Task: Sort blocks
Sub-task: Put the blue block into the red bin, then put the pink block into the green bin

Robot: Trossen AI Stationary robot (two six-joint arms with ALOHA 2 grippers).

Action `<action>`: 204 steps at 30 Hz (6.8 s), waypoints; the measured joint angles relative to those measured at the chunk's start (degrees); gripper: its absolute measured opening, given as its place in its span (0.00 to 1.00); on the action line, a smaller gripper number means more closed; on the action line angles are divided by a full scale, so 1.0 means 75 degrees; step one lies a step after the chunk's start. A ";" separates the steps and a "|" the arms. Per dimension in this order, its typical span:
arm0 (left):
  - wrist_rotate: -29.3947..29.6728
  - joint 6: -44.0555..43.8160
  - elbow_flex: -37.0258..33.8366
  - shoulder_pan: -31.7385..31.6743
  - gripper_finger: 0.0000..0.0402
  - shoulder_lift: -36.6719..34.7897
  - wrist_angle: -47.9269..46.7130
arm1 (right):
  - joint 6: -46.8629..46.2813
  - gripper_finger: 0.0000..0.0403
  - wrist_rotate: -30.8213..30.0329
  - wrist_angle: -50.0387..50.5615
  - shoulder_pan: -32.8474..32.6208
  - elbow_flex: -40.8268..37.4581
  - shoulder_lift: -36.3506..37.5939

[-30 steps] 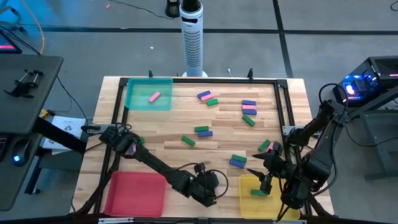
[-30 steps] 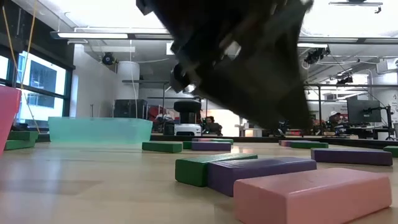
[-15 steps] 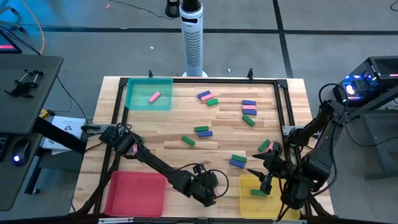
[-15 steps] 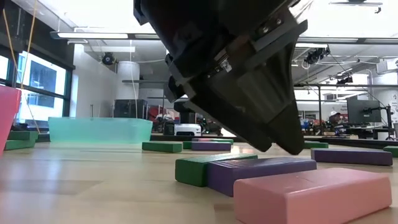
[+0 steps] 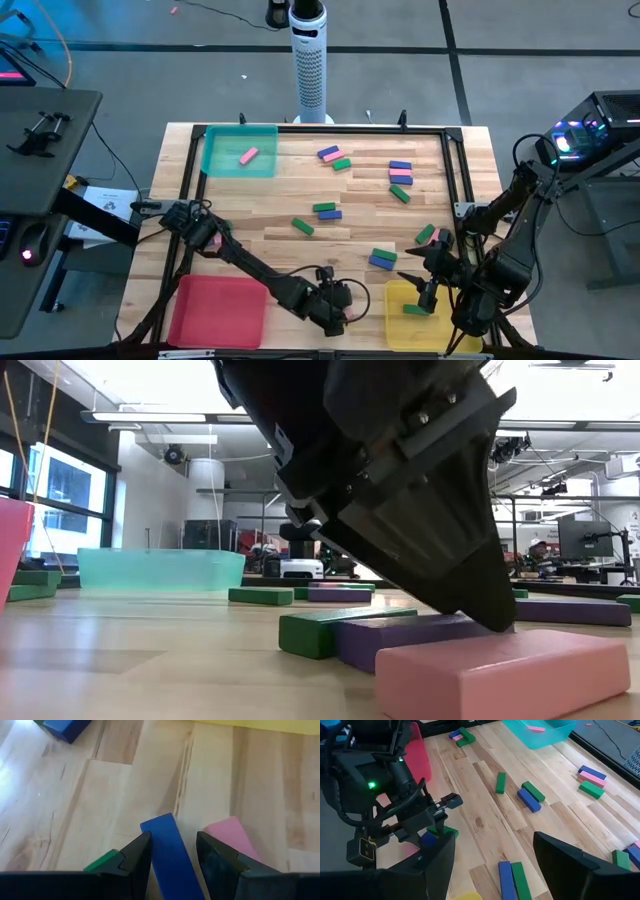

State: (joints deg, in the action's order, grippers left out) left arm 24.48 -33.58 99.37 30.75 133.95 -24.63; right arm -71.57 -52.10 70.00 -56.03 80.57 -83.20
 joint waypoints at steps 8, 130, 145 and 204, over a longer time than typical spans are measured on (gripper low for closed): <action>-0.0097 -0.0109 -0.0026 -0.0032 0.36 0.0044 -0.0188 | 0.0000 0.62 0.0002 -0.0091 0.0000 -0.0003 0.0000; 0.3785 -0.4083 -0.0813 0.3057 0.40 -0.8035 -0.7885 | 0.7748 0.56 0.6810 -0.5978 0.3035 0.0600 -0.5401; 0.3437 -0.3111 -0.4732 0.3269 0.40 -0.9977 -0.3697 | 0.5069 0.12 0.5530 -0.5317 0.3894 0.1879 -0.4504; 0.0069 0.2936 -0.7423 0.0261 0.18 -0.9828 0.7064 | 0.7804 0.38 0.2708 -0.8997 0.4425 0.4594 -0.3814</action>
State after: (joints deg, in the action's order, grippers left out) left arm 25.00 -11.56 43.70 32.71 60.24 28.35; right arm -13.04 -31.78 2.53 -22.84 115.03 -111.80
